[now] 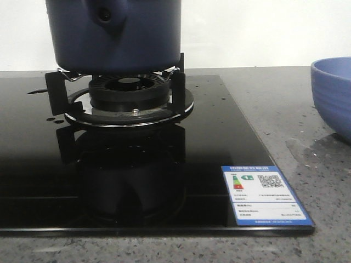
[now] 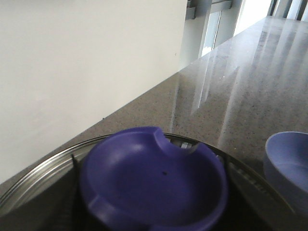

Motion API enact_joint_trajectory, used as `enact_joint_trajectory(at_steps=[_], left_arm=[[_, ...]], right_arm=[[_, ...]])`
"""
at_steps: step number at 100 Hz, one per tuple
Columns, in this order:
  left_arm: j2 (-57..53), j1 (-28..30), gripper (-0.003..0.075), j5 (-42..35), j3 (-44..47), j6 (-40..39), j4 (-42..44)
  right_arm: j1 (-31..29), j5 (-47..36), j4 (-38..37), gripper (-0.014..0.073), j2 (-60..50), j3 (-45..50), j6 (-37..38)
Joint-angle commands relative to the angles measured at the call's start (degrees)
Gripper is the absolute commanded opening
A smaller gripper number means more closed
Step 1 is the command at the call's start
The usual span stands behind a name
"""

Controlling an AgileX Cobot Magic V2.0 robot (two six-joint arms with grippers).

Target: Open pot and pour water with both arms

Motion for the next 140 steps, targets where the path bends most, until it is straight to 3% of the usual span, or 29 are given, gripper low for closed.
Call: enact_joint_trajectory(at_steps=[1,25,45,85,94,104,116,129,140], left_arm=[[-4.4,0.2,0.0328,2.5,-3.2,-0.9,-6.0],[-11.4,6.4,0.0326,2.1,-3.0,-9.7,-1.2],[-20.7,12.4,0.0326,1.4,1.7,-12.5,0.9],[-41.5,14.2,0.0326,-18.4,23.9,-12.6,1.9],[-43.1,13.0,0.0326,-20.6,26.0,-12.6,1.9],[-43.7,10.6,0.0326,-21.8,26.4,-12.6,1.9],[-43.7,8.1,0.0326,-22.6,26.4,-12.4,2.2],[-43.7,5.8,0.0326,-25.0,26.4,-12.3,2.3],[-43.7,4.5,0.0326,-27.7,26.4,-12.3,2.4]], right_arm=[[0.1,-3.0,3.1,0.0618,0.3,-1.8,-0.6],[0.1,-4.1,3.1,0.0619,0.3,-1.8,-0.6],[0.1,-4.5,4.1,0.0618,1.6,-1.8,-0.6],[0.1,-5.8,6.5,0.0619,4.0,-1.8,-0.5],[0.1,-7.9,5.7,0.0619,4.2,-1.8,3.6],[0.0,-9.4,-0.9,0.0619,4.8,-2.5,11.3],[-1.5,-7.0,-18.9,0.0618,6.1,-5.2,25.6],[-4.3,-0.3,-33.7,0.0617,8.0,-8.0,41.3],[-6.5,4.9,-38.7,0.0617,11.0,-8.0,46.8]])
